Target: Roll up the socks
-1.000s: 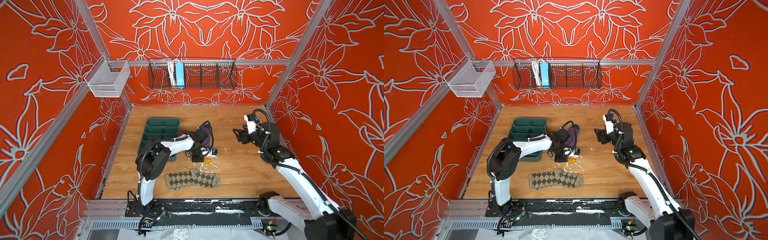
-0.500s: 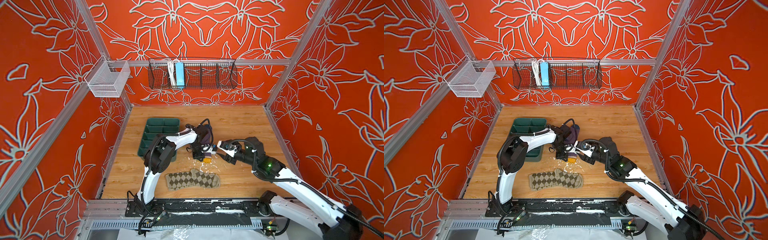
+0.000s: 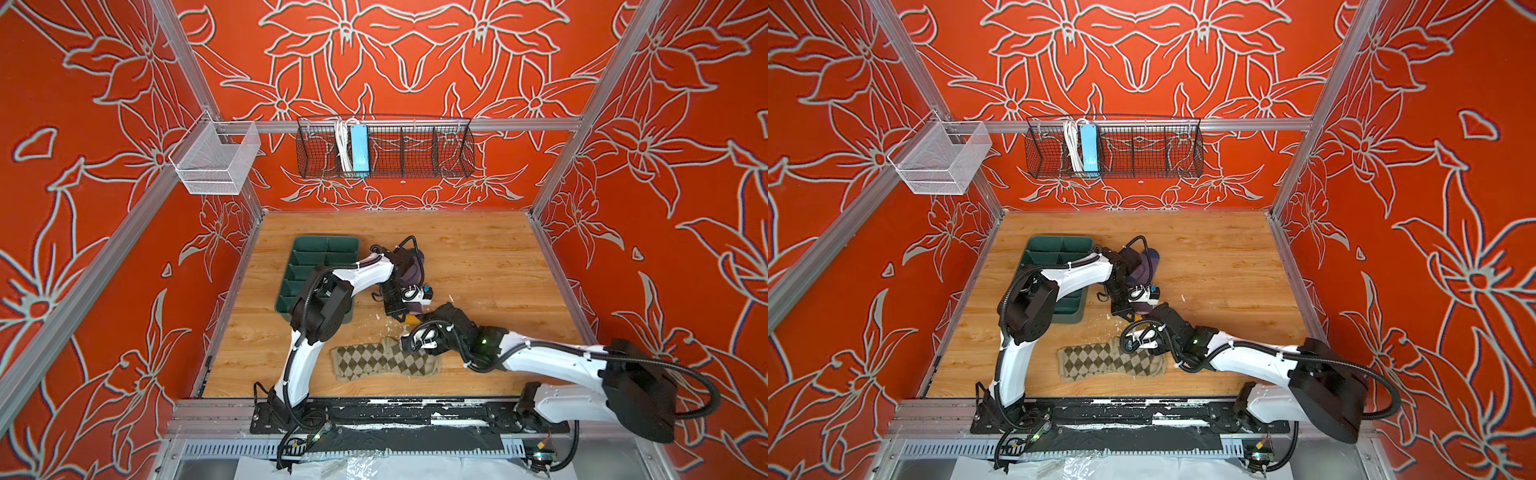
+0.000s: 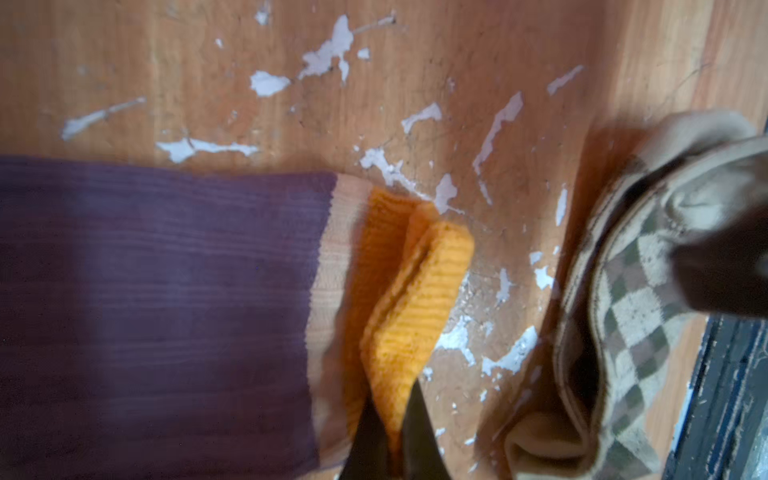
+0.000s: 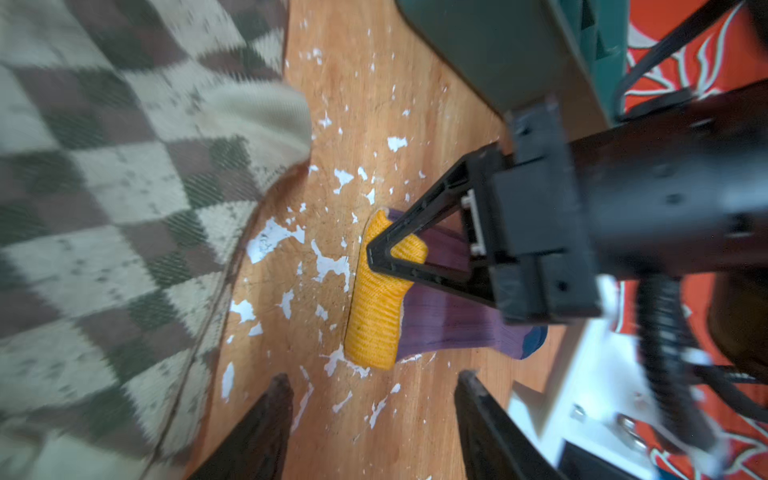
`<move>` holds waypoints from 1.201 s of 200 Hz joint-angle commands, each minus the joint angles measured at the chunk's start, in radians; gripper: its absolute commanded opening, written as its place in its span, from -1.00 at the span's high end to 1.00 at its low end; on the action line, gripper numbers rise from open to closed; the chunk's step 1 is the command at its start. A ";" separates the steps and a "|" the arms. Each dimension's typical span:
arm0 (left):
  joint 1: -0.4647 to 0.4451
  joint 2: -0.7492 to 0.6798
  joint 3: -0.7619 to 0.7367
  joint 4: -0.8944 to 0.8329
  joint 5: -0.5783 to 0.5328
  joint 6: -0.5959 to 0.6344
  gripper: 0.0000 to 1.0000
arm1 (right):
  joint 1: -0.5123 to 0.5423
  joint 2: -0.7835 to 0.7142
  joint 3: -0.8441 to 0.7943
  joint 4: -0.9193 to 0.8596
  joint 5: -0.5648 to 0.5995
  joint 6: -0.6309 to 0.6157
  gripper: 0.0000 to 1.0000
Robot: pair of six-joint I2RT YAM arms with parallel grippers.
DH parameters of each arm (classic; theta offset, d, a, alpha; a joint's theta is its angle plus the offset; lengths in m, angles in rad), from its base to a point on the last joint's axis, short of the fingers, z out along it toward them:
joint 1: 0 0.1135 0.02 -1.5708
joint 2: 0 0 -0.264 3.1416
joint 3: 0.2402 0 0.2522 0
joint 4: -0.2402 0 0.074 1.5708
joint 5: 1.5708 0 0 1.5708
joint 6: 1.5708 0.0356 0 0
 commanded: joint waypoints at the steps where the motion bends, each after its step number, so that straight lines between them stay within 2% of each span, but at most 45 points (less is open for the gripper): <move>1: 0.012 0.032 0.001 -0.040 -0.026 0.004 1.00 | 0.004 0.064 -0.008 0.158 0.067 -0.027 -0.27; 41: 0.012 0.033 0.000 -0.039 -0.029 0.003 1.00 | -0.004 0.201 -0.002 0.271 0.102 -0.009 -0.24; 66: 0.012 0.032 -0.002 -0.038 -0.029 0.004 1.00 | -0.012 0.271 0.025 0.274 0.130 -0.003 -0.12; 143: 0.011 -0.003 -0.036 -0.002 -0.045 0.002 0.97 | -0.055 0.335 0.086 0.131 0.070 0.062 0.66; 159: 0.011 -0.021 -0.041 0.020 -0.068 -0.018 0.82 | -0.064 0.334 0.108 0.067 0.042 0.083 0.78; 184: 0.011 -0.088 -0.075 0.104 -0.114 -0.044 0.42 | -0.075 0.324 0.131 -0.027 0.006 0.104 1.00; 202: 0.014 -0.155 -0.100 0.166 -0.142 -0.087 0.11 | -0.089 0.316 0.163 -0.119 -0.048 0.135 1.00; 206: 0.016 -0.170 -0.106 0.180 -0.146 -0.093 -0.32 | -0.091 0.314 0.170 -0.142 -0.059 0.140 1.00; 207: 0.016 -0.175 -0.107 0.183 -0.147 -0.095 -0.50 | -0.092 0.314 0.172 -0.145 -0.061 0.142 1.00; 208: 0.017 -0.178 -0.109 0.186 -0.147 -0.095 -0.76 | -0.093 0.314 0.173 -0.151 -0.063 0.142 1.00; 210: 0.017 -0.187 -0.113 0.192 -0.148 -0.098 -0.97 | -0.093 0.314 0.177 -0.161 -0.066 0.146 1.00; 240: 0.071 -0.319 -0.178 0.301 -0.137 -0.166 -0.95 | -0.104 0.324 0.220 -0.269 -0.103 0.174 1.00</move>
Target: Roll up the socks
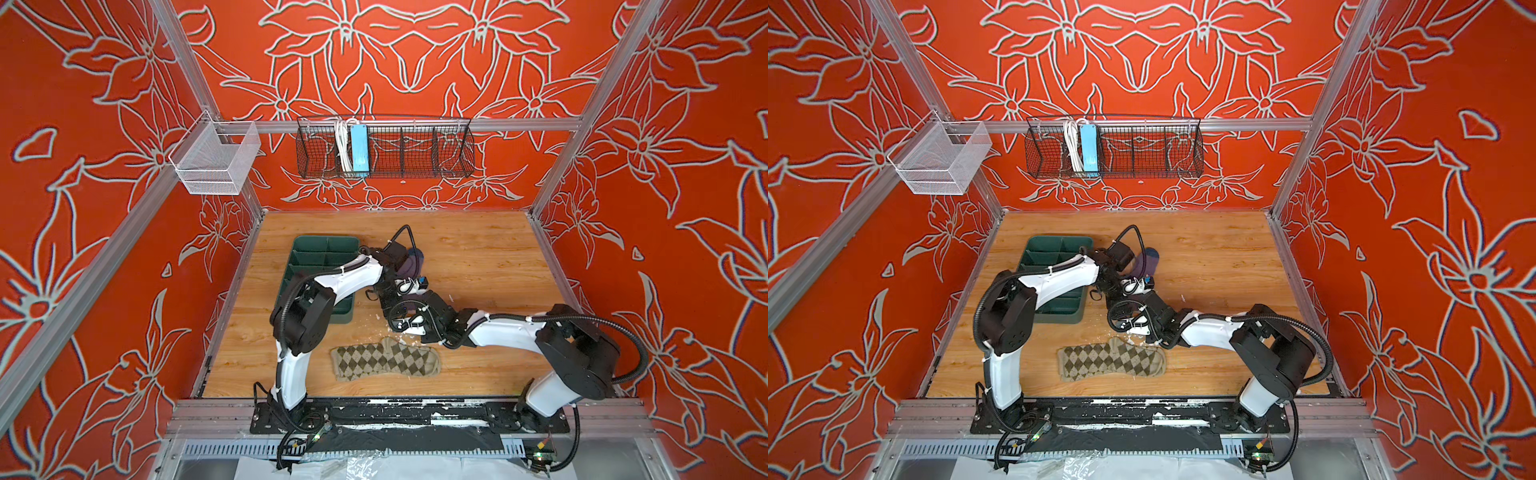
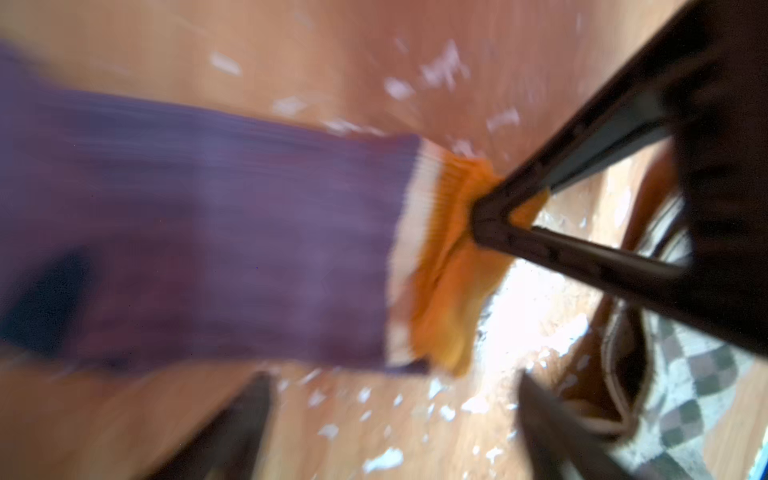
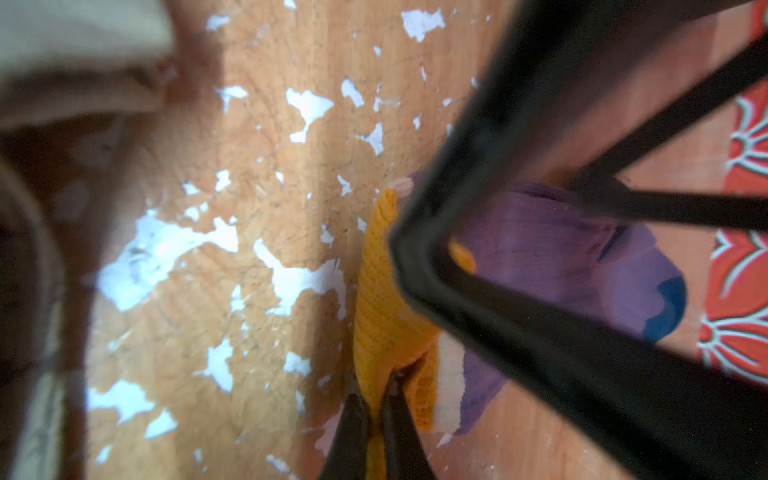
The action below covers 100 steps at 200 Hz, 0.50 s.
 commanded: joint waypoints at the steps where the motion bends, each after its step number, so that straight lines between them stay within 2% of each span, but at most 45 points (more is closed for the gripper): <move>1: 0.052 -0.125 -0.039 0.121 -0.020 -0.069 -0.95 | -0.012 0.003 0.034 -0.182 -0.070 0.043 1.00; 22: 0.102 -0.252 -0.128 0.291 -0.118 -0.162 -0.95 | -0.024 0.003 0.053 -0.229 -0.103 0.058 1.00; 49: 0.136 -0.472 -0.347 0.704 -0.400 -0.274 -0.95 | -0.043 0.003 0.075 -0.278 -0.161 0.069 1.00; 64: 0.183 -0.603 -0.472 0.925 -0.489 -0.366 -0.95 | -0.056 0.011 0.102 -0.325 -0.192 0.085 1.00; 80: 0.266 -0.733 -0.553 1.009 -0.466 -0.519 -0.95 | -0.073 0.035 0.146 -0.407 -0.240 0.100 1.00; 90: 0.321 -0.807 -0.583 1.009 -0.388 -0.596 -0.95 | -0.084 0.056 0.176 -0.457 -0.274 0.110 1.00; 100: 0.350 -0.876 -0.622 1.018 -0.302 -0.621 -0.95 | -0.095 0.077 0.204 -0.507 -0.311 0.121 1.00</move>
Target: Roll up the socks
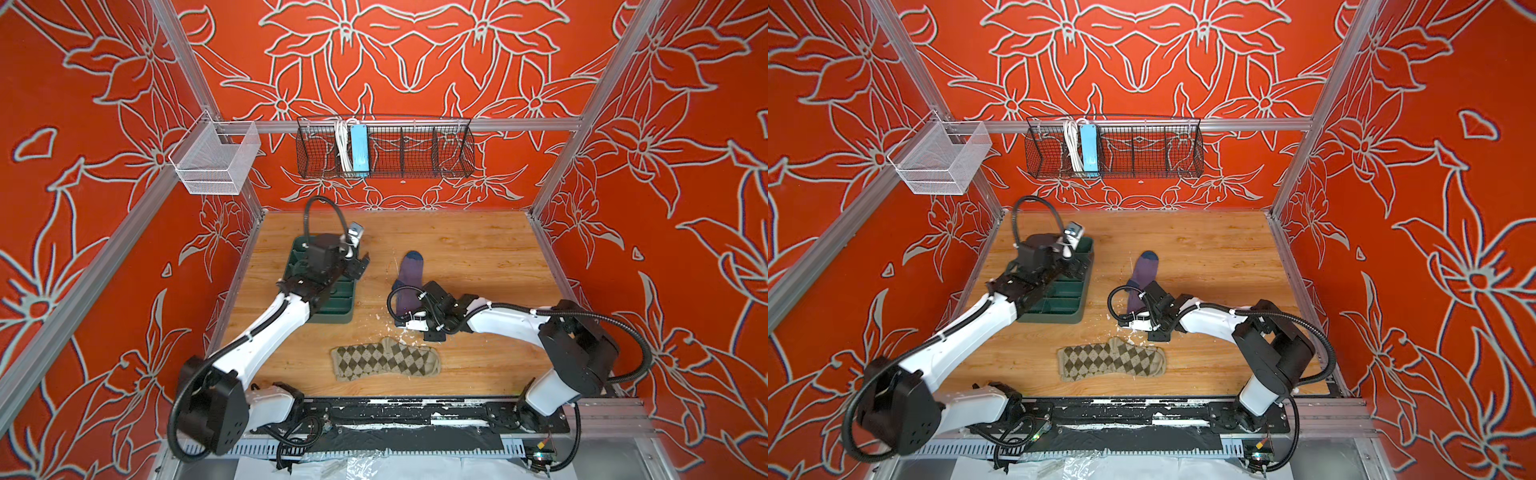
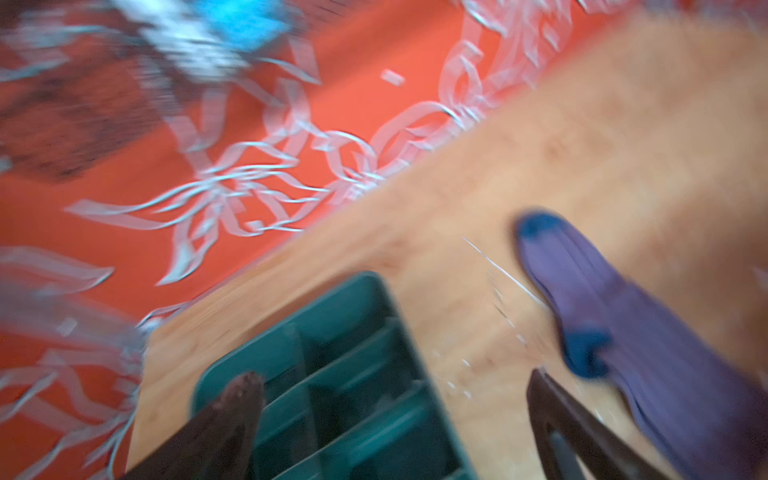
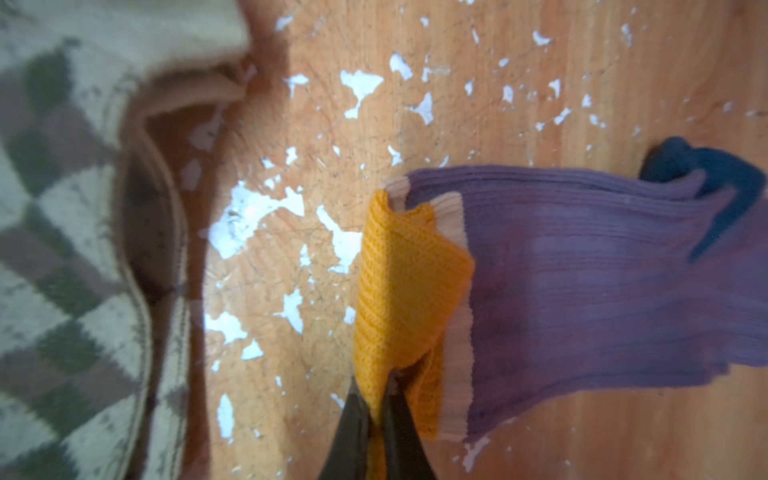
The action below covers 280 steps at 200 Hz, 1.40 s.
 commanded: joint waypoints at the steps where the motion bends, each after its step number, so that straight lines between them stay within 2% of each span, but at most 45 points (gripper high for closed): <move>1: 0.084 -0.148 -0.072 0.200 0.079 -0.203 -0.95 | -0.024 0.053 0.065 -0.195 -0.135 0.046 1.00; 13: 0.086 -0.219 -0.113 0.198 0.257 -0.124 -0.97 | -0.033 0.076 0.094 -0.242 -0.173 0.055 1.00; 23: 0.072 -0.281 -0.133 0.170 0.471 -0.029 -0.99 | -0.039 0.097 0.116 -0.272 -0.190 0.059 1.00; 31: 0.028 -0.312 -0.150 0.143 0.585 0.068 -0.99 | -0.045 0.110 0.131 -0.291 -0.204 0.058 1.00; 39: -0.049 -0.336 -0.170 0.109 0.630 0.191 -0.96 | -0.052 0.123 0.145 -0.308 -0.220 0.054 1.00; 53: -0.197 -0.333 -0.172 -0.015 0.579 0.447 -0.94 | -0.073 0.144 0.175 -0.347 -0.257 0.047 1.00; 69: -0.366 -0.275 -0.143 -0.186 0.406 0.708 -0.88 | -0.106 0.172 0.219 -0.379 -0.289 0.069 0.95; 85: -0.496 -0.189 -0.145 -0.254 0.252 0.842 -0.82 | -0.147 0.219 0.280 -0.423 -0.333 0.085 0.83; 100: -0.563 -0.130 -0.184 -0.225 0.182 0.910 -0.76 | -0.174 0.270 0.334 -0.480 -0.373 0.075 0.83; 133: -0.621 0.027 -0.247 -0.059 0.081 0.949 -0.51 | -0.209 0.355 0.403 -0.553 -0.416 0.052 0.83; 167: -0.620 0.183 -0.254 0.098 0.019 0.902 -0.32 | -0.216 0.358 0.402 -0.550 -0.419 0.030 0.83; 210: -0.617 0.343 -0.224 0.185 -0.089 0.835 -0.11 | -0.219 0.354 0.404 -0.548 -0.420 0.028 0.82; 280: -0.575 0.459 -0.196 0.213 -0.063 0.790 0.12 | -0.221 0.335 0.394 -0.542 -0.430 0.025 0.79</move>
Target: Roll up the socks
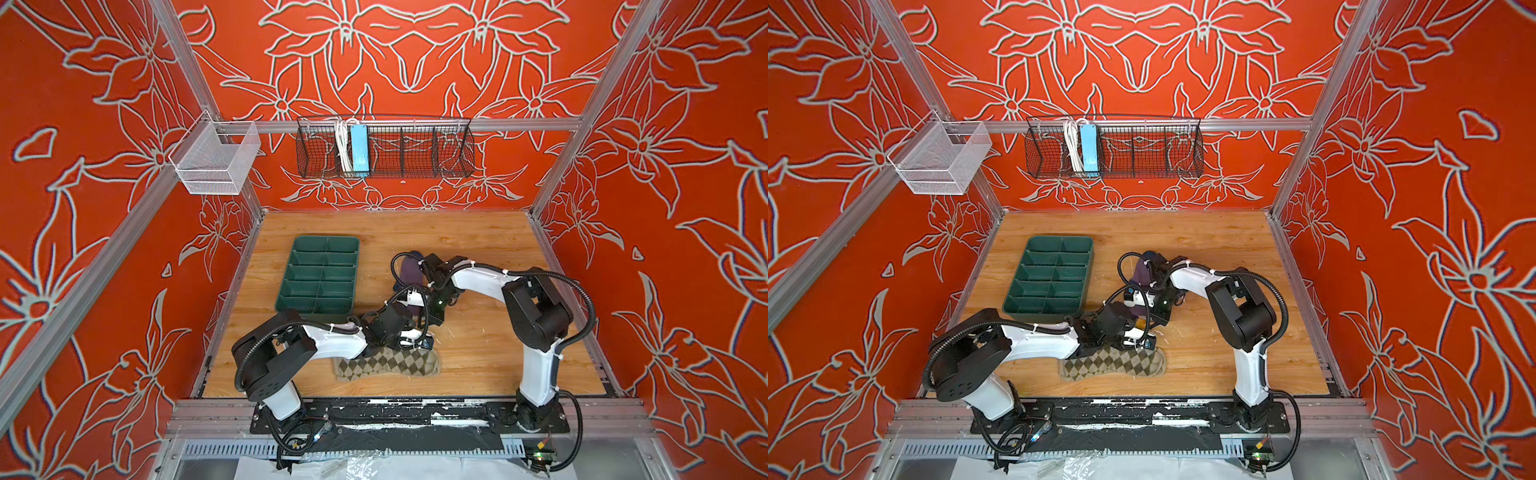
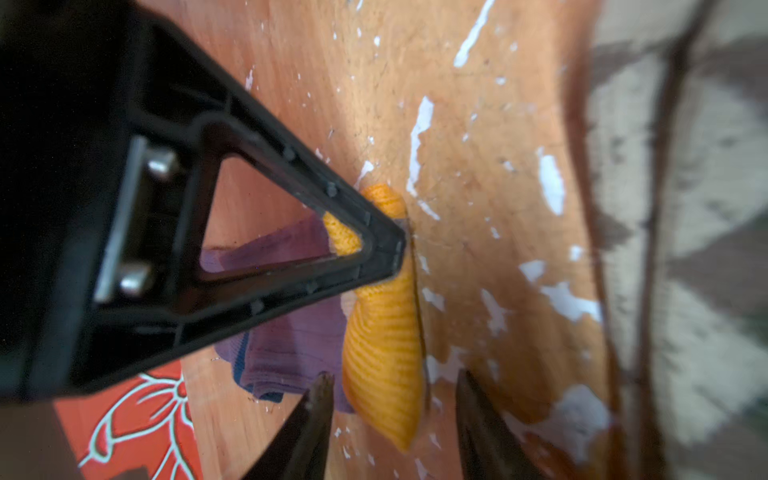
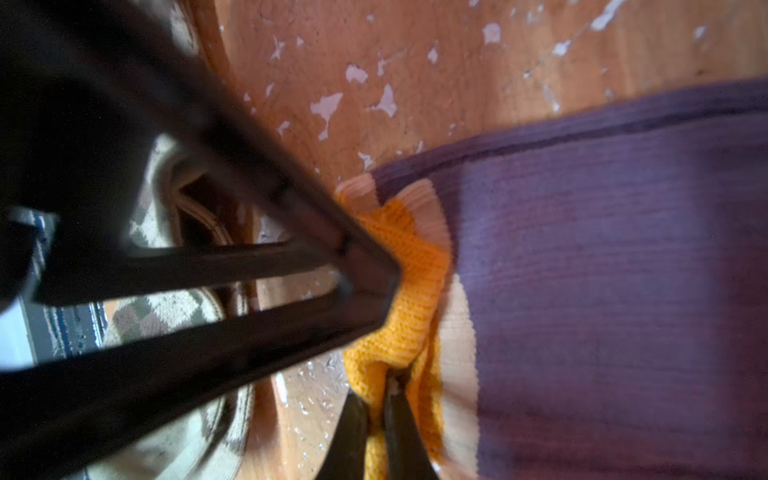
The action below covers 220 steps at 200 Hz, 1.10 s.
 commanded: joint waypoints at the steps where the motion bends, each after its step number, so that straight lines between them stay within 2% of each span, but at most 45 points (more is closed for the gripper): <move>1: 0.013 0.034 0.022 0.025 0.006 -0.020 0.12 | -0.003 0.008 -0.010 -0.051 -0.001 -0.025 0.79; 60: 0.020 0.095 0.037 0.032 0.019 -0.063 0.42 | -0.005 -0.003 -0.017 -0.044 -0.005 -0.029 0.76; 106: 0.020 0.120 0.032 0.028 0.012 -0.084 0.78 | -0.013 -0.022 -0.026 -0.028 -0.010 -0.020 0.75; 125: 0.021 0.113 0.031 0.017 0.001 -0.085 1.00 | -0.017 -0.049 -0.045 0.016 0.013 0.006 0.71; 138: 0.029 0.109 0.024 0.032 -0.020 -0.100 1.00 | -0.020 -0.091 -0.075 0.062 0.031 0.032 0.68; 177: 0.095 0.074 -0.003 0.035 -0.003 -0.157 1.00 | -0.031 -0.279 -0.247 0.277 0.113 0.120 0.22; 206: 0.132 0.058 0.059 -0.129 0.106 -0.162 1.00 | -0.046 -0.417 -0.327 0.401 0.214 0.201 0.15; 220: 0.157 0.064 0.116 -0.244 0.177 -0.176 1.00 | -0.058 -0.502 -0.363 0.495 0.324 0.270 0.11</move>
